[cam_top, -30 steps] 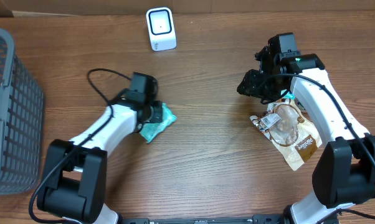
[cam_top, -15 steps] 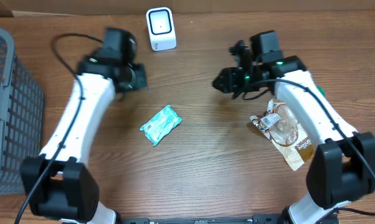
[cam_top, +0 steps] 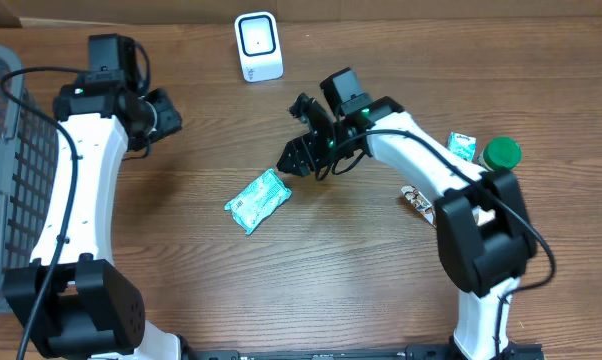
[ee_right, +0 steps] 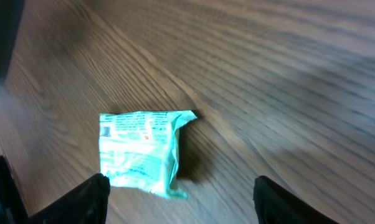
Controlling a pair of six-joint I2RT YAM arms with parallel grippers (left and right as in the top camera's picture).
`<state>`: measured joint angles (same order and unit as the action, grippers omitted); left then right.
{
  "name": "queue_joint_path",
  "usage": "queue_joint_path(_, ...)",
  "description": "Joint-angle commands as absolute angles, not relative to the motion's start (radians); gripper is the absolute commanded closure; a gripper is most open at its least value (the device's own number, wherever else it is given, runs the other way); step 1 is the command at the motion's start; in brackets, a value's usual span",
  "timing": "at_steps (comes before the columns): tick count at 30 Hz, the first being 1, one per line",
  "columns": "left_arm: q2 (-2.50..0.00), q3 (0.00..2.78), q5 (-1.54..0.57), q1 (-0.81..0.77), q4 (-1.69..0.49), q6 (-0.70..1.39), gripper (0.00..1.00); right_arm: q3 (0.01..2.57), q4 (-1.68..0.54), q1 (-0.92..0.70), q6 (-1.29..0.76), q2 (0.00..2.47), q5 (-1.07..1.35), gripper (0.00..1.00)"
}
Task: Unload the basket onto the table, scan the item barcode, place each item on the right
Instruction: 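Move the right gripper to the teal wipes pack and grasp it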
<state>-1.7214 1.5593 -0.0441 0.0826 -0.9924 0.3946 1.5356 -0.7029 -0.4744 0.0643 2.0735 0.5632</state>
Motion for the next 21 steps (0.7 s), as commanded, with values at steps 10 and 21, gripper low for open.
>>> queue_joint_path(10,-1.717,1.573,-0.022,0.107,-0.998,0.403,0.17,1.565,-0.629,-0.547,0.094,2.223,0.658,0.36)
queue_joint_path(21,-1.717,1.573,0.004,0.107,-0.998,0.404,0.11,1.563,-0.67,-0.605,0.062,2.241,0.659,0.54)
